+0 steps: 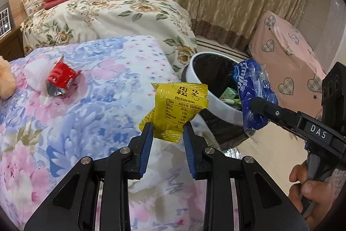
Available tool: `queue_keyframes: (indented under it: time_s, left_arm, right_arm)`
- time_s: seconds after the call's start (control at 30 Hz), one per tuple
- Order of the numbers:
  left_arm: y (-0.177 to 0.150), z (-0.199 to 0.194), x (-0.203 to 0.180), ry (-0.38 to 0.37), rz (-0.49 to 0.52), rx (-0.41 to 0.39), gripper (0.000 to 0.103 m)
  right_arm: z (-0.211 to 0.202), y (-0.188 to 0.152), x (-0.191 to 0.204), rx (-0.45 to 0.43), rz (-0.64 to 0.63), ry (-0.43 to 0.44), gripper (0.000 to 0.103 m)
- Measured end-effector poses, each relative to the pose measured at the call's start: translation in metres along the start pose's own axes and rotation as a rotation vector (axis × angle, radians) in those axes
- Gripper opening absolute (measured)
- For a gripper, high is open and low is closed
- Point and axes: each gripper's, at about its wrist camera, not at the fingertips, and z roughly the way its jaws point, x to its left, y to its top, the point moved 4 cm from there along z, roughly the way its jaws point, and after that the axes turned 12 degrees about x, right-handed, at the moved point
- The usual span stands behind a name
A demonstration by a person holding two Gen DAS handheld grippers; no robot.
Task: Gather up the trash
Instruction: 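Carry the yellow wrapper and blue bag over the black bin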
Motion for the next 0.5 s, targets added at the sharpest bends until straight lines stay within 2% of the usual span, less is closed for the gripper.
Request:
queue_keyframes:
  time_s: [0.5]
  left_arm:
    - [0.013,0.004,-0.029,-0.021,0.046,-0.001,0.027]
  right_arm:
    - [-0.016,0.017,-0.021,-0.035,0.029,-0.034,0.036]
